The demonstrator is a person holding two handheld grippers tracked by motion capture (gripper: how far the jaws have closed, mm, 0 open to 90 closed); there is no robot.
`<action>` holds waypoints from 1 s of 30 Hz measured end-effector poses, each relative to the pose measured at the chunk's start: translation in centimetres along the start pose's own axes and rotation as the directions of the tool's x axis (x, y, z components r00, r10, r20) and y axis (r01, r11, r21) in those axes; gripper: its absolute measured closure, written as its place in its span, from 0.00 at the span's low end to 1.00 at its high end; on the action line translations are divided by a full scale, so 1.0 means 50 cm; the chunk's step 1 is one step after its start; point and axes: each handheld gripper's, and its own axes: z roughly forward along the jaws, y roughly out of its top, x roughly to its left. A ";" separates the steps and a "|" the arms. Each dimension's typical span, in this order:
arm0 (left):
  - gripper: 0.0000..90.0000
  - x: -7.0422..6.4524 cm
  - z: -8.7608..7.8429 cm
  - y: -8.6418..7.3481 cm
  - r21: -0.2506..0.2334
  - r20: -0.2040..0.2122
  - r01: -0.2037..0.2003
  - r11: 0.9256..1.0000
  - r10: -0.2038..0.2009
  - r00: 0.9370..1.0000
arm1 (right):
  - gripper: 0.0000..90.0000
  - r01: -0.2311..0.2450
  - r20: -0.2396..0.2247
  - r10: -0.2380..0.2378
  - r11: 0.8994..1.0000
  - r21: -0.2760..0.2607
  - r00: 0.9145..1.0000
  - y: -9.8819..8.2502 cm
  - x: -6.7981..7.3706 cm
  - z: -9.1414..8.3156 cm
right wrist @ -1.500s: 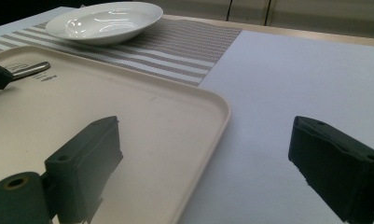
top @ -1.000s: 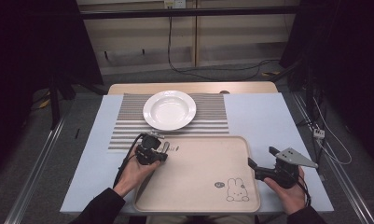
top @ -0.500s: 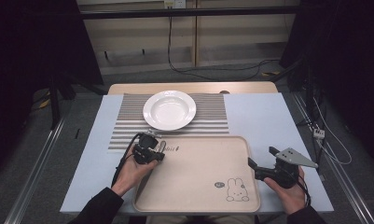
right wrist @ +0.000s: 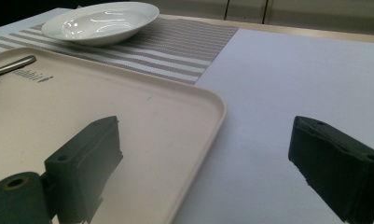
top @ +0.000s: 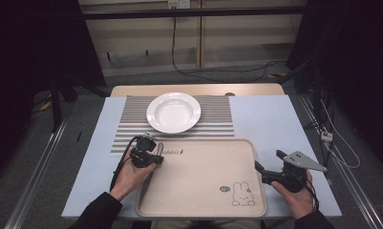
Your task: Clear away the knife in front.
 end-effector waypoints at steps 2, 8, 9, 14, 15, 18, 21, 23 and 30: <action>1.00 0.004 -0.003 -0.003 0.000 -0.005 0.000 1.000 0.000 1.000 | 0.10 -0.004 0.002 0.004 1.000 0.004 1.000 -0.001 -0.003 0.001; 1.00 0.016 -0.008 -0.008 -0.006 -0.020 0.033 0.999 -0.033 0.999 | 0.10 -0.004 0.000 0.004 1.000 0.005 1.000 -0.001 -0.004 0.003; 1.00 0.017 -0.009 -0.009 -0.007 -0.024 0.034 0.999 -0.034 0.999 | 0.10 -0.005 -0.001 0.005 1.000 0.004 1.000 -0.001 -0.003 0.003; 1.00 0.020 -0.011 -0.013 -0.011 -0.022 0.045 0.999 -0.045 0.999 | 0.10 -0.003 -0.001 0.003 1.000 0.003 1.000 0.000 -0.003 0.001; 1.00 0.020 -0.011 -0.014 -0.015 -0.025 0.045 0.999 -0.046 0.999 | 0.10 -0.002 -0.001 0.002 1.000 0.002 1.000 0.000 -0.002 0.002; 1.00 0.021 -0.013 -0.018 -0.021 -0.021 0.053 0.998 -0.053 0.998 | 0.10 0.003 -0.003 -0.003 1.000 0.002 1.000 0.001 0.000 0.003; 1.00 0.021 -0.014 -0.021 -0.028 -0.017 0.048 0.998 -0.048 0.999 | 0.08 0.010 -0.005 -0.010 1.000 0.005 1.000 0.002 0.003 0.004; 1.00 0.020 -0.017 -0.024 -0.055 0.003 0.039 0.998 -0.039 0.999 | 0.08 0.008 -0.006 -0.008 1.000 -0.003 1.000 0.003 0.004 0.001; 0.82 0.011 -0.040 -0.023 -0.167 0.056 0.025 0.986 -0.016 0.998 | 0.05 0.007 -0.003 -0.007 1.000 -0.008 1.000 0.003 0.006 -0.002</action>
